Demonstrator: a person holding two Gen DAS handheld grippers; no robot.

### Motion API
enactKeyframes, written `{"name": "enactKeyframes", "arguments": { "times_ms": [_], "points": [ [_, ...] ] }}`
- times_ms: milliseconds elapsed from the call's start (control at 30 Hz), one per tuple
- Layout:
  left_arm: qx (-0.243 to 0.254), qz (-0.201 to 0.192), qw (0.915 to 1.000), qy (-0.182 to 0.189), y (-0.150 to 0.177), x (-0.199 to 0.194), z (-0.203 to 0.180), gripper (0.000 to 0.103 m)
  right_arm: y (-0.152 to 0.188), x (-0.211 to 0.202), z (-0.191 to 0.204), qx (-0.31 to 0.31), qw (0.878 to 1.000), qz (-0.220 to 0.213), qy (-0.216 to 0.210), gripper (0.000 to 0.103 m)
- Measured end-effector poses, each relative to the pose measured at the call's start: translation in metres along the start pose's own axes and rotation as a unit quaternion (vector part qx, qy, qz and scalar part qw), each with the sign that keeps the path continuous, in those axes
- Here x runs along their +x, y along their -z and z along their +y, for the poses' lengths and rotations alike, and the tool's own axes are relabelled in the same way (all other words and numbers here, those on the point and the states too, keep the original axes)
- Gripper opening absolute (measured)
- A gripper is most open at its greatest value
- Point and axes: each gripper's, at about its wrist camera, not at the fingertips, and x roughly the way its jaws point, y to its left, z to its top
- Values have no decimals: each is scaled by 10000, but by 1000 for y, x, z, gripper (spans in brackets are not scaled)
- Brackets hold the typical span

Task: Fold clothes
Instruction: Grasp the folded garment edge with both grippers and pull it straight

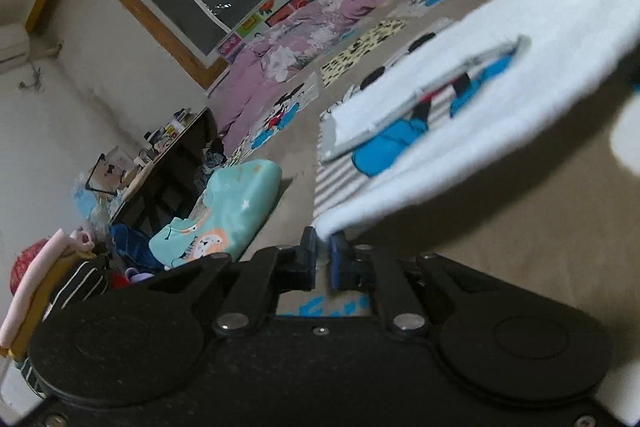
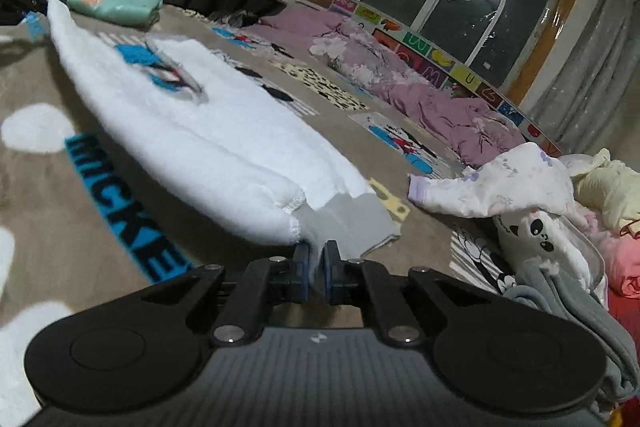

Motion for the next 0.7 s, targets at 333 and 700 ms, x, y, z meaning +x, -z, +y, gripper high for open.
{"name": "enactKeyframes", "arguments": {
  "times_ms": [333, 700],
  "points": [
    [-635, -84, 9976, 254, -37, 28, 32, 6, -17, 29, -33, 620, 9980, -133, -4, 8],
    [-1381, 109, 9875, 751, -67, 91, 40, 5, -28, 79, -70, 1276, 9916, -155, -169, 7]
  ]
}}
